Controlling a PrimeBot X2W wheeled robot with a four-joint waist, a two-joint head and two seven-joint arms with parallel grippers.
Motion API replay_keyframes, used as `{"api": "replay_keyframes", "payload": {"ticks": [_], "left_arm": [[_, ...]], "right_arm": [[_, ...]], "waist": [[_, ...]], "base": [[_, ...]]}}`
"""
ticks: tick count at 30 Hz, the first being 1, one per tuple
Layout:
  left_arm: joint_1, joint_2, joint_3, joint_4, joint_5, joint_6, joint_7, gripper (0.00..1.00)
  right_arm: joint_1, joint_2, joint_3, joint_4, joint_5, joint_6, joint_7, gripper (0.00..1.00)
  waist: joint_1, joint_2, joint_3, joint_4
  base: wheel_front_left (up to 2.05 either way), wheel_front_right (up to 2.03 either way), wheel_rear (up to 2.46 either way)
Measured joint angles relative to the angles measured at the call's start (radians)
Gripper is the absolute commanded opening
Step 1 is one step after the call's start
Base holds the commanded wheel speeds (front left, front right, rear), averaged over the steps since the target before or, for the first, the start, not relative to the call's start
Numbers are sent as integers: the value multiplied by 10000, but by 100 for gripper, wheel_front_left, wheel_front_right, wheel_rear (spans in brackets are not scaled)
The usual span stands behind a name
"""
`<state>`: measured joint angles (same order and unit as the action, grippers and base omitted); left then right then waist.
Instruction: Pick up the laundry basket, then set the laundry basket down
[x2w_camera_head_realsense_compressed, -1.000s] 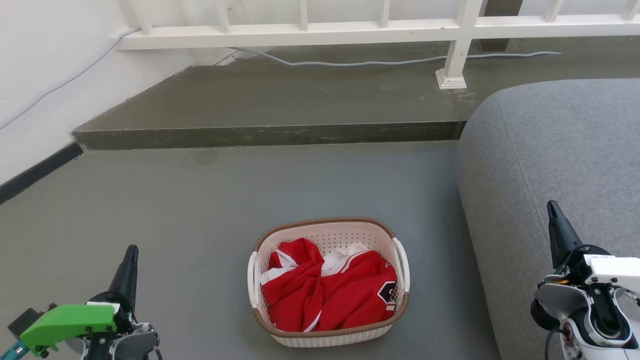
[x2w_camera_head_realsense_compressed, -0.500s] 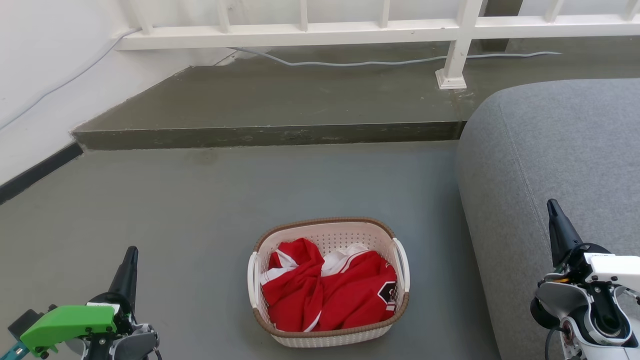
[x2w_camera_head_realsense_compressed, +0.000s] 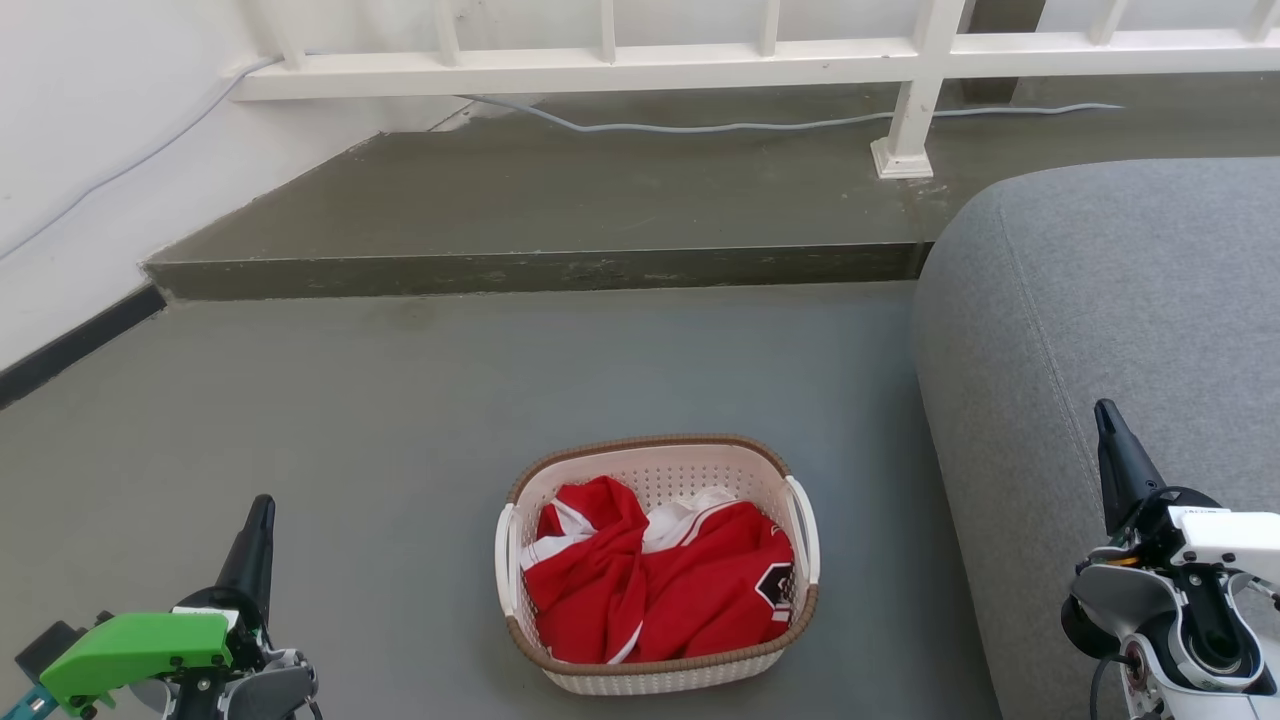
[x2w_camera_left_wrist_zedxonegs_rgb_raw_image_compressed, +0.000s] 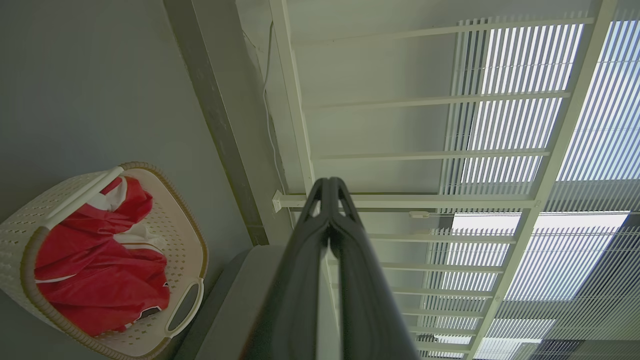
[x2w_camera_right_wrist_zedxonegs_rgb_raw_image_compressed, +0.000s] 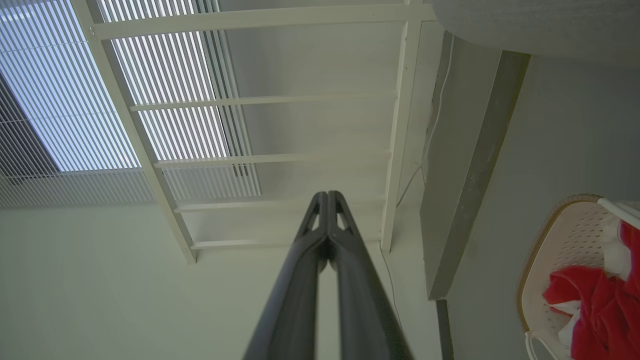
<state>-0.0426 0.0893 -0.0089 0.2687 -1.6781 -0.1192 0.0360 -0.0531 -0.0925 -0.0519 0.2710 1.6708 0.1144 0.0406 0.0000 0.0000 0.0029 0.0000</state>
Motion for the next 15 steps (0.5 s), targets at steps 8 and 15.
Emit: {"api": "replay_keyframes", "payload": {"ticks": [8, 15], "left_arm": [[-4, -2, 8, 44, 0, -8, 31, 0], [-9, -2, 15, 63, 0, -10, 31, 0]], "right_arm": [[-3, 0, -12, 13, 0, 0, 2, 0], [-4, 2, -21, 42, 0, 0, 2, 0]], "waist": [[0, 0, -1, 0], [0, 0, -2, 0]], "base": [[0, 0, 0], [0, 0, 0]]}}
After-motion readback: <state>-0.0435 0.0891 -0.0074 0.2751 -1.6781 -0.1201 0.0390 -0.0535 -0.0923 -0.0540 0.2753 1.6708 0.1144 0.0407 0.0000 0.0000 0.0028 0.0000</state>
